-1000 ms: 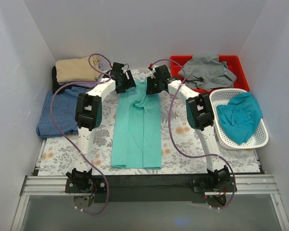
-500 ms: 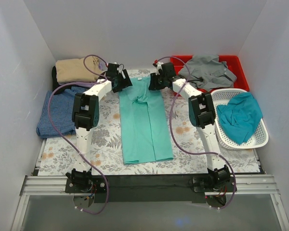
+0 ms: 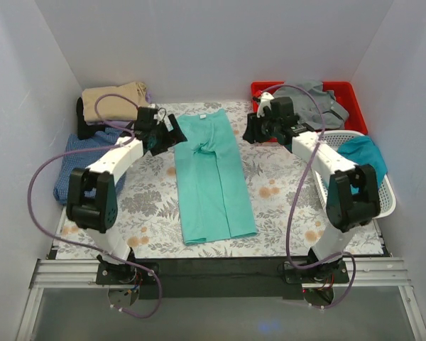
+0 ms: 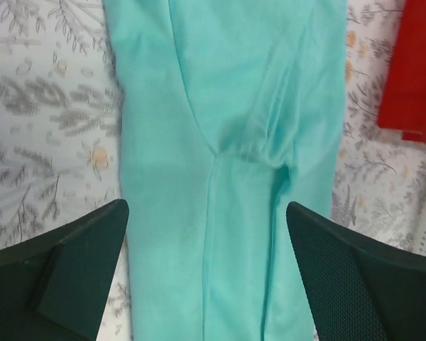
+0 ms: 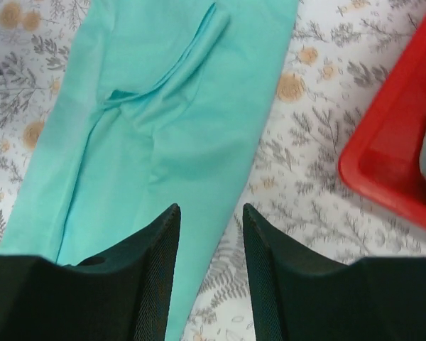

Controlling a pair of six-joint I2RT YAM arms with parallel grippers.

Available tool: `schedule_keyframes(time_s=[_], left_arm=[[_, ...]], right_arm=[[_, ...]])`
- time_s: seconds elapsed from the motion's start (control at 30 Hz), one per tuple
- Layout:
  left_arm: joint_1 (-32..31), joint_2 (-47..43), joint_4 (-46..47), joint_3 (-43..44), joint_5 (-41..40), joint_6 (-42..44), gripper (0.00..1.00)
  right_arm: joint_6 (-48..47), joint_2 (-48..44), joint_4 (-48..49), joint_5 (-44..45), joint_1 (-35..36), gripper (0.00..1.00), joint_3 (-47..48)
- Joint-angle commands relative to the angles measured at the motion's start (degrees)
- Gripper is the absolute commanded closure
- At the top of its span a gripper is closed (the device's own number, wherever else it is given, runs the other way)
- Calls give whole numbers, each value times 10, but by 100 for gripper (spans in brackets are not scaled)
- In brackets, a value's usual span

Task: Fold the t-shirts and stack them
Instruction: Fold the tshirt

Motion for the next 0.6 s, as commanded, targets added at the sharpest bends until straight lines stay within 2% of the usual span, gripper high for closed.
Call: schedule_keyframes(time_s=[0.0,0.07,0.1,0.13,0.23,0.37,0.57], left_arm=[[-7,-153,-3,-175,43,-40,7],[-35,-229,10,-265,30,-55,5],[-54,-264,9,-299,26,-74,5],[-71,-331,4,-355,22,-90,4],[-110,-432,-26,-424,15,-142,4],[-128,-514,-65,-474,14,-182,4],[-176,-541,-95,-517,2,-224,4]], right_arm=[[17,-85,-27,-4,-10,53,-147],[33,-158,-32,-10,-11,53,-207],[36,-181,-35,-44,-11,53,-263],[41,-218,-38,-58,-11,53,-285],[54,-283,-61,-73,-11,53,-371],[83,-339,-76,-125,-10,53,-451],[117,-403,-77,-165,5,53,-547]])
